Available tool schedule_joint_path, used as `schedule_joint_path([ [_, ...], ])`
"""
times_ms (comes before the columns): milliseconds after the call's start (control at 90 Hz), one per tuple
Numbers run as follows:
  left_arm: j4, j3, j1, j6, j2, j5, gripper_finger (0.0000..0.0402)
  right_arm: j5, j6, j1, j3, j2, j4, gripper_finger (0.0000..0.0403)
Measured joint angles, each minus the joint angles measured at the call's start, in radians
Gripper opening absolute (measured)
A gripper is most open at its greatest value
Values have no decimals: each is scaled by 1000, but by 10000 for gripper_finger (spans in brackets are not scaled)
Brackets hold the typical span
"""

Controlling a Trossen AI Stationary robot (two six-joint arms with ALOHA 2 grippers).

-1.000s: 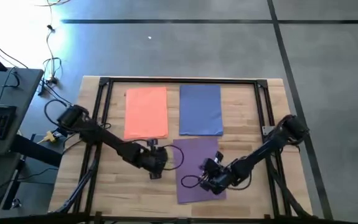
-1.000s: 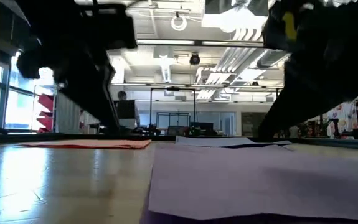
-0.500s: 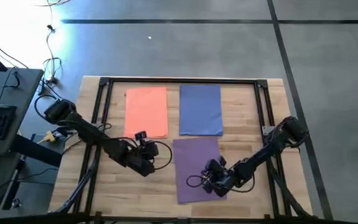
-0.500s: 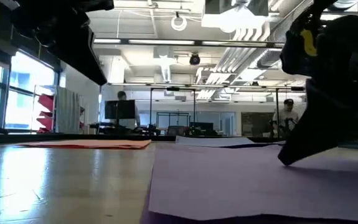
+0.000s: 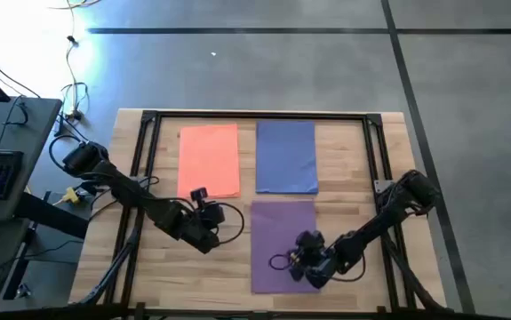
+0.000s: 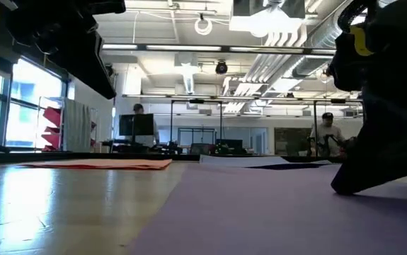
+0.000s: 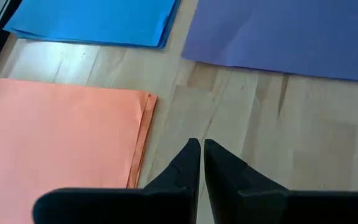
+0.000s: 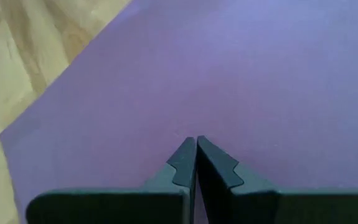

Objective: Organize paper
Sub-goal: Adjust the stacked colored papers on the table, then return to Home Position

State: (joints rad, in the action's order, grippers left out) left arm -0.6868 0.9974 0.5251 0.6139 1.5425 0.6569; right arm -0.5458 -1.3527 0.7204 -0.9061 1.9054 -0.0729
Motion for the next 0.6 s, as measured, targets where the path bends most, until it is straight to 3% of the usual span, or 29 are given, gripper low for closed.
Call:
schedule_joint_path([
  [322, 3, 0, 22, 48, -33, 12, 0, 8, 56, 0, -91, 4, -152, 0],
  [600, 1, 0, 92, 49, -216, 62, 0, -62, 65, 0, -259, -54, -560, 0],
])
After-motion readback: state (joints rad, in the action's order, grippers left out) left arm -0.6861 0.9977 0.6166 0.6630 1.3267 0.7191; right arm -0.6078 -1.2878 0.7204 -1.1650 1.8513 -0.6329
